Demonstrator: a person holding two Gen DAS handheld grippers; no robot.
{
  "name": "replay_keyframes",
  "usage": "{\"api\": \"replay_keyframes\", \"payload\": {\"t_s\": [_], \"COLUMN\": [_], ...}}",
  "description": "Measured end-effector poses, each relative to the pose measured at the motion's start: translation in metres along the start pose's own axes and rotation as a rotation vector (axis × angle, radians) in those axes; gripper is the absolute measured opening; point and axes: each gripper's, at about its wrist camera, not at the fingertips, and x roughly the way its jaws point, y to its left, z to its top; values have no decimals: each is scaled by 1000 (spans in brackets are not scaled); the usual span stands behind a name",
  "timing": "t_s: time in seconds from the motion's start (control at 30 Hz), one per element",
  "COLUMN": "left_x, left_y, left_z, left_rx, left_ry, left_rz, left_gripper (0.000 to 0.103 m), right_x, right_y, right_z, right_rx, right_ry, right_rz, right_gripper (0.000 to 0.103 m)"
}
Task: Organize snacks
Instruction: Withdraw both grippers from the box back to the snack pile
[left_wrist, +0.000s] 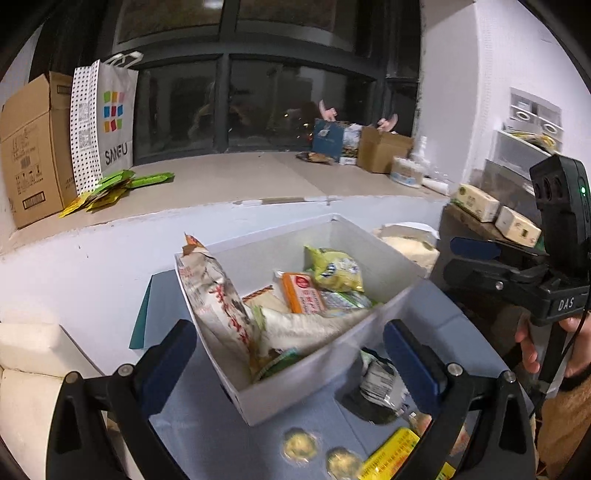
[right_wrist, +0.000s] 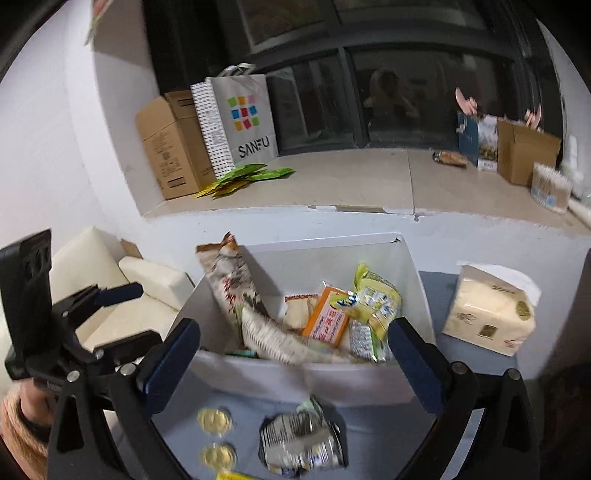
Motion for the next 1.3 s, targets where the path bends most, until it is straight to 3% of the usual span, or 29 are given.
{"api": "replay_keyframes", "payload": {"t_s": [0.23, 0.47, 0.6, 0.7, 0.93, 1.3], "left_x": [-47, -65, -73, -73, -81, -93], "left_y": [-23, -53, -66, -76, -91, -83], "left_z": [-38, -101, -126, -137, -136, -136], "left_rx": [-38, -61, -94, -95, -51, -48], "left_ry": [-72, -29, -28, -12, -34, -53], "left_rz": [-52, -94, -127, -140, -149, -102], "left_gripper": [103, 103, 103, 103, 103, 103], "right_x": [-56, -99, -108, -103, -81, 22], "right_y": [8, 8, 6, 5, 1, -6], "right_z": [-52, -123, -158, -175, -169, -126], "right_rx": [-14, 55, 125, 142, 119, 27], "right_ry": [-48, -77, -88, -49, -15, 153], "right_rz": [-7, -62, -102, -106, -102, -91], "right_gripper": [103, 103, 103, 103, 103, 103]}}
